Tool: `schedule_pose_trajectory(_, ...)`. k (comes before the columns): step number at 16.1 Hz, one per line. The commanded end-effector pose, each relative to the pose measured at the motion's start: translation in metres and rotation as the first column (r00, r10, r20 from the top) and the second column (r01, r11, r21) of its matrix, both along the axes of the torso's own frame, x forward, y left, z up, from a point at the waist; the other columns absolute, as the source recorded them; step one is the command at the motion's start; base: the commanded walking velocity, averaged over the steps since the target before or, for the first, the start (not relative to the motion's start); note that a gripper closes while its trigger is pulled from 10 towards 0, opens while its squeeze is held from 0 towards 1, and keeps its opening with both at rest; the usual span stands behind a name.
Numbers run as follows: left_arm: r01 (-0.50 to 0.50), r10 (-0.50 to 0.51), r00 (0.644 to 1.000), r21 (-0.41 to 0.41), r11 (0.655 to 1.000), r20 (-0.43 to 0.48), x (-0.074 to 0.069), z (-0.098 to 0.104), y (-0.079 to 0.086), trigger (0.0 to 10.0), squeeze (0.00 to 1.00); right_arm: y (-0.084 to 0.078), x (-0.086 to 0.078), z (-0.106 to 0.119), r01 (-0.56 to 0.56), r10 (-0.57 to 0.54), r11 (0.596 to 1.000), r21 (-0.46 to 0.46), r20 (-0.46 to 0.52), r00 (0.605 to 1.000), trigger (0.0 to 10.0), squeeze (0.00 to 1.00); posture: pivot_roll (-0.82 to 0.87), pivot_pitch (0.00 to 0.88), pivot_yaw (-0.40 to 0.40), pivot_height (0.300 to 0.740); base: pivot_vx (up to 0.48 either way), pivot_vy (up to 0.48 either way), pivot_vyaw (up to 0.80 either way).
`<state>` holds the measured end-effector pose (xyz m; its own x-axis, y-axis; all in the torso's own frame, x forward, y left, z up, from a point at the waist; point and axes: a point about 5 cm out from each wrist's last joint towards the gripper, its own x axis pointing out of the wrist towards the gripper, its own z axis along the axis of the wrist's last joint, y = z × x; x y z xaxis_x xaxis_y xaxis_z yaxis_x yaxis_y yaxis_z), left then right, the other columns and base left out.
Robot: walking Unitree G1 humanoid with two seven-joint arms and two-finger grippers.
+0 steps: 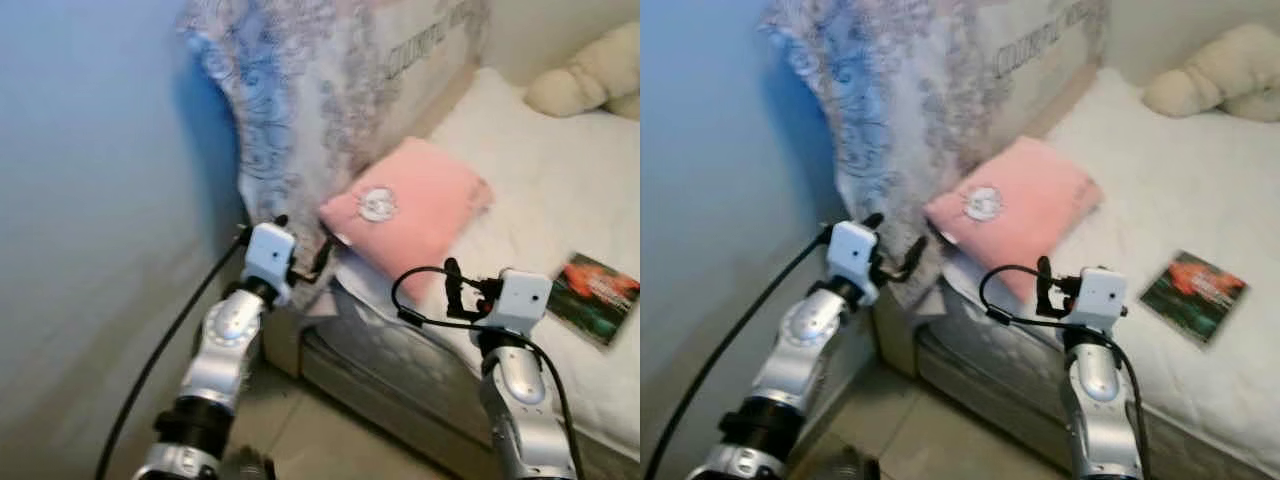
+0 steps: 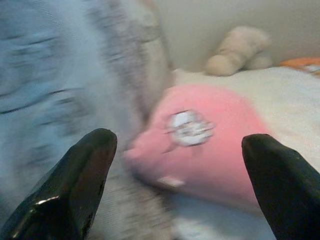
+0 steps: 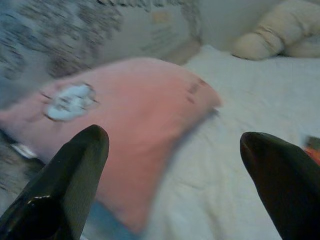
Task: Clean up the room
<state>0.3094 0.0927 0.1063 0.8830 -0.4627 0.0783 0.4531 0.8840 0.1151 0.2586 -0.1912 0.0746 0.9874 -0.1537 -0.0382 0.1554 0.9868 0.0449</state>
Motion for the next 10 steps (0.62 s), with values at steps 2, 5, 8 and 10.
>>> schedule_pose_trajectory(2,-0.009,0.009,1.000,0.002,1.000,-0.027,0.003,-0.002,-0.001,10.0,0.00,0.001,0.000,-0.010,-0.013,0.013,1.000,-0.005,-0.058,0.998,10.0,0.00,0.03,0.000,-0.039,0.704,0.000,-0.459,-0.48)
schedule_pose_trajectory(5,-0.027,0.027,0.999,0.003,1.000,-0.032,0.013,0.002,0.001,10.0,0.00,-0.001,0.003,-0.012,0.012,-0.013,1.000,-0.007,-0.067,0.998,10.0,0.00,0.03,0.000,-0.031,0.704,0.000,-0.440,-0.57)
schedule_pose_trajectory(8,-0.089,0.090,0.993,0.006,0.996,-0.075,0.017,-0.008,0.012,10.0,0.00,0.002,0.002,-0.010,-0.003,0.001,0.999,-0.042,-0.026,1.000,10.0,0.00,0.02,0.000,-0.017,0.704,0.186,-0.258,-0.40)
schedule_pose_trajectory(10,-0.128,0.125,0.987,-0.028,0.991,-0.106,0.015,-0.013,0.018,10.0,0.00,0.005,-0.001,-0.008,-0.029,0.028,0.996,-0.090,-0.013,1.000,10.0,0.00,0.02,0.000,-0.015,0.704,0.000,0.000,0.00)
